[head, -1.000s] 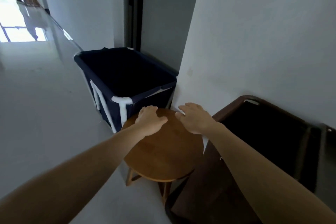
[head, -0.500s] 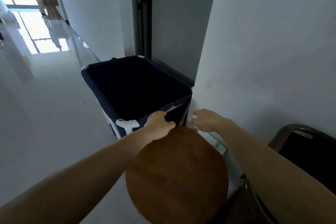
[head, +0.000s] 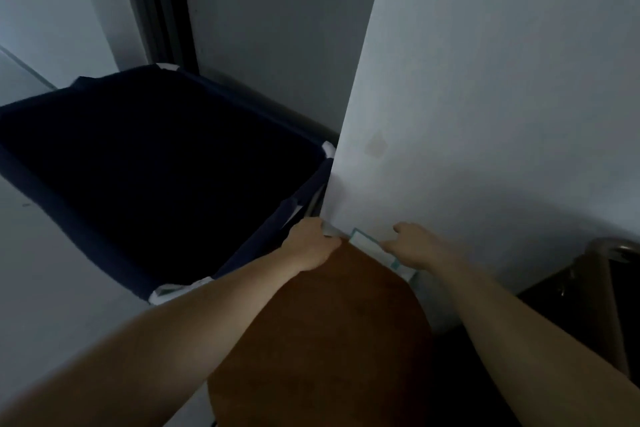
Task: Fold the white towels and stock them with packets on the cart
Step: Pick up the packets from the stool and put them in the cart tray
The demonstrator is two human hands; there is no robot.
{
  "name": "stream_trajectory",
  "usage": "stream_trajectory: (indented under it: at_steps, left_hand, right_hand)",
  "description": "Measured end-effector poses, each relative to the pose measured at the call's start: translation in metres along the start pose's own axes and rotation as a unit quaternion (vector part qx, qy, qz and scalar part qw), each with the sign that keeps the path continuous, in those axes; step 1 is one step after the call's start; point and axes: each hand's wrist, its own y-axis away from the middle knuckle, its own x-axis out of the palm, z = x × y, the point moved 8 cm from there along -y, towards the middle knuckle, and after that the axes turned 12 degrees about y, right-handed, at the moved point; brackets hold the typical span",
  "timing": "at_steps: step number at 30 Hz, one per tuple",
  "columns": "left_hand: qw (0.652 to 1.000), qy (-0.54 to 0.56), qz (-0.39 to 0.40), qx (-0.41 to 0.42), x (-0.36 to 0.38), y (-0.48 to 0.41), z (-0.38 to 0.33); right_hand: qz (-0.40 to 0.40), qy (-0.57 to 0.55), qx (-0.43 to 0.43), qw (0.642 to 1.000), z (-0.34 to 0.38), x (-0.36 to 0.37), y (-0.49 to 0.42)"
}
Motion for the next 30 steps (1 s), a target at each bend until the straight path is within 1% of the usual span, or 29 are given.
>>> stream_trajectory:
  at_steps: [2,6,11,14,16,20,24,28,30]
  left_hand:
    - [1.000,-0.007,0.022,0.013,0.001,-0.028,0.008]
    - [0.996,-0.019,0.087,-0.002,0.026,-0.065,0.030]
    - [0.992,-0.023,0.123,-0.017,0.069,-0.109,0.054]
    - [0.991,-0.032,0.127,-0.038,0.095,-0.135,0.071]
    - [0.990,-0.046,0.123,-0.042,0.109,-0.154,0.082]
    - [0.991,-0.040,0.113,-0.054,0.141,-0.189,0.107]
    - [0.990,-0.045,0.112,-0.070,0.170,-0.216,0.123]
    - [0.990,-0.045,0.118,-0.066,0.192,-0.235,0.133]
    - [0.992,-0.041,0.108,-0.058,0.196,-0.244,0.135]
  right_hand:
    - [0.008,-0.020,0.032,0.999,-0.004,0.016,-0.013]
    - [0.019,-0.069,0.070,0.995,-0.020,0.055,-0.037]
    - [0.021,-0.070,0.099,0.992,-0.045,0.103,-0.070]
    - [0.019,-0.061,0.114,0.991,-0.061,0.129,-0.098]
    - [0.010,-0.064,0.116,0.991,-0.070,0.145,-0.120]
    - [-0.018,-0.075,0.127,0.989,-0.089,0.172,-0.161]
    - [-0.034,-0.058,0.123,0.990,-0.104,0.196,-0.193]
    - [-0.049,-0.039,0.116,0.991,-0.105,0.213,-0.213]
    - [-0.052,-0.028,0.111,0.992,-0.101,0.220,-0.219]
